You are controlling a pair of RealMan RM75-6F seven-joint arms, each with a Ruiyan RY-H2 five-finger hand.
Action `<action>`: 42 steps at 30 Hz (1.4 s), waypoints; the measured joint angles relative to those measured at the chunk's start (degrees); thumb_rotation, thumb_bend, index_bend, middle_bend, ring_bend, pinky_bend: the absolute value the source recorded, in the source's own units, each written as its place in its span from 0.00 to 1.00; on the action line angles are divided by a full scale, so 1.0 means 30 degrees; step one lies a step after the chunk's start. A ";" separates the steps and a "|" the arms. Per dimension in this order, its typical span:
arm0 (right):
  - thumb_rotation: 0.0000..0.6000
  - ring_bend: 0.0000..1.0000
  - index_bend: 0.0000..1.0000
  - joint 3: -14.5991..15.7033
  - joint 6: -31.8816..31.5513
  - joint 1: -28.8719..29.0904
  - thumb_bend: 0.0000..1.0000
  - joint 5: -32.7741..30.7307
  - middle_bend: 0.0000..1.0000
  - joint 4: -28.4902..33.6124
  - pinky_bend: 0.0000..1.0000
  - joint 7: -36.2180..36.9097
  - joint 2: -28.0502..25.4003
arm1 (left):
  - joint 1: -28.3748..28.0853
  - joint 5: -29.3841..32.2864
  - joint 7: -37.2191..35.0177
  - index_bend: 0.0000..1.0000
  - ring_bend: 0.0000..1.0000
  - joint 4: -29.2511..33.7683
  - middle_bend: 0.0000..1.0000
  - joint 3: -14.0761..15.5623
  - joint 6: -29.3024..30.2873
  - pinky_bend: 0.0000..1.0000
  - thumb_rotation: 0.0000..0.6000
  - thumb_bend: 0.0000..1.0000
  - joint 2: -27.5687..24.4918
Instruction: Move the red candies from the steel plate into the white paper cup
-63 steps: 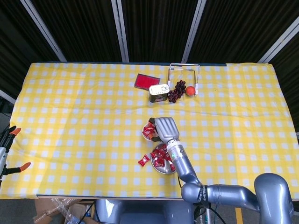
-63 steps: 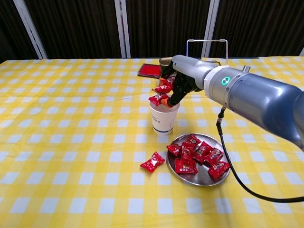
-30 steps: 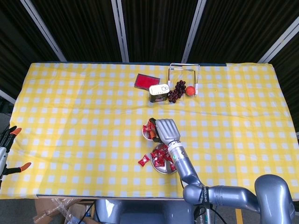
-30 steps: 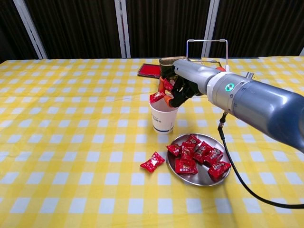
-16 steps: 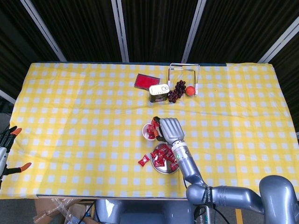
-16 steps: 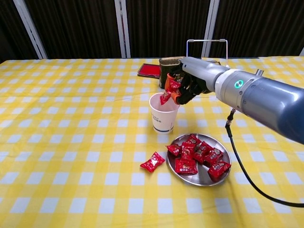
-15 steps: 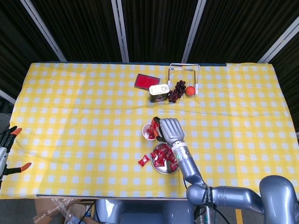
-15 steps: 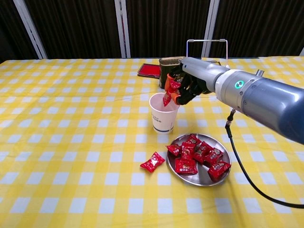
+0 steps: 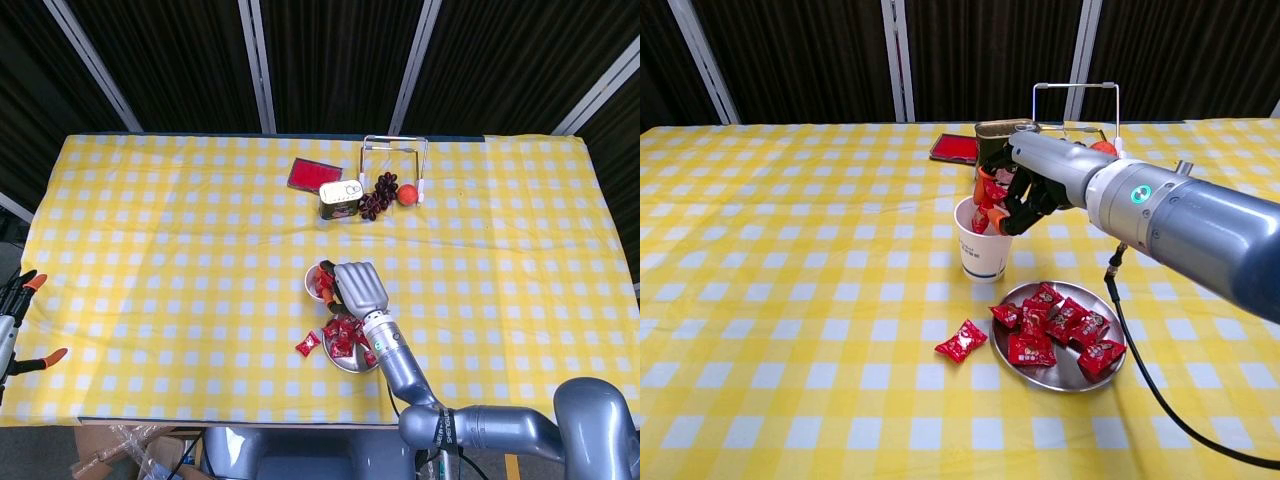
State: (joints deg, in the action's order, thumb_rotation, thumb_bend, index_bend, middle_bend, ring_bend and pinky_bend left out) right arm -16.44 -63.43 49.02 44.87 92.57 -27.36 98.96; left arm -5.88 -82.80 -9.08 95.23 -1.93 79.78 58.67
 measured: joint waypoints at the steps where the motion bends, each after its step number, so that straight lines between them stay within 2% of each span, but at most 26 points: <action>1: 1.00 0.97 0.36 0.0008 -0.0012 -0.0015 0.54 0.0019 0.82 0.0007 1.00 0.0002 -0.0001 | 0.0001 -0.0008 -0.0005 0.00 0.00 0.0000 0.00 0.0003 0.0006 0.00 1.00 0.03 -0.0001; 7: 1.00 0.97 0.33 0.0077 -0.0104 -0.0083 0.50 0.0221 0.82 0.0101 1.00 -0.0015 0.0008 | 0.0002 -0.0022 -0.0022 0.00 0.00 -0.0004 0.00 0.0006 0.0017 0.00 1.00 0.03 -0.0004; 16: 1.00 0.97 0.31 0.0235 -0.0454 -0.0305 0.49 0.0618 0.82 0.0610 1.00 -0.0114 -0.0148 | 0.0010 0.0013 0.0005 0.00 0.00 -0.0008 0.00 -0.0016 0.0048 0.00 1.00 0.03 0.0007; 22: 1.00 0.97 0.31 0.0615 -0.1176 -0.0765 0.49 0.1378 0.82 0.2020 1.00 -0.0379 -0.0909 | -0.0001 -0.0018 0.0025 0.00 0.00 -0.0023 0.00 -0.0002 0.0036 0.00 1.00 0.02 0.0021; 28: 1.00 0.97 0.31 0.1731 -0.2133 -0.1788 0.48 0.2031 0.82 0.4308 1.00 -0.0865 -0.2331 | 0.0067 -0.0055 0.0060 0.00 0.00 0.0022 0.00 0.0011 0.0180 0.00 1.00 0.02 0.0033; 32: 1.00 0.97 0.26 0.2925 -0.2623 -0.2699 0.43 0.2308 0.82 0.5638 1.00 -0.1101 -0.3220 | 0.0145 -0.0059 0.0047 0.00 0.00 0.0057 0.00 -0.0009 0.0361 0.00 1.00 0.03 0.0066; 42: 1.00 0.97 0.23 0.5396 -0.3508 -0.4608 0.40 0.3381 0.82 0.6268 1.00 -0.1269 -0.3761 | 0.0397 -0.0537 0.0035 0.00 0.00 -0.0054 0.00 -0.0029 0.1180 0.00 1.00 0.03 0.0291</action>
State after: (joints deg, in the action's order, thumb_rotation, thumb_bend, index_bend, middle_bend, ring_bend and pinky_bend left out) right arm -0.25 -73.95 35.20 55.01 111.38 -31.17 87.68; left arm -4.69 -84.41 -8.97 95.06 -2.02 83.32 59.54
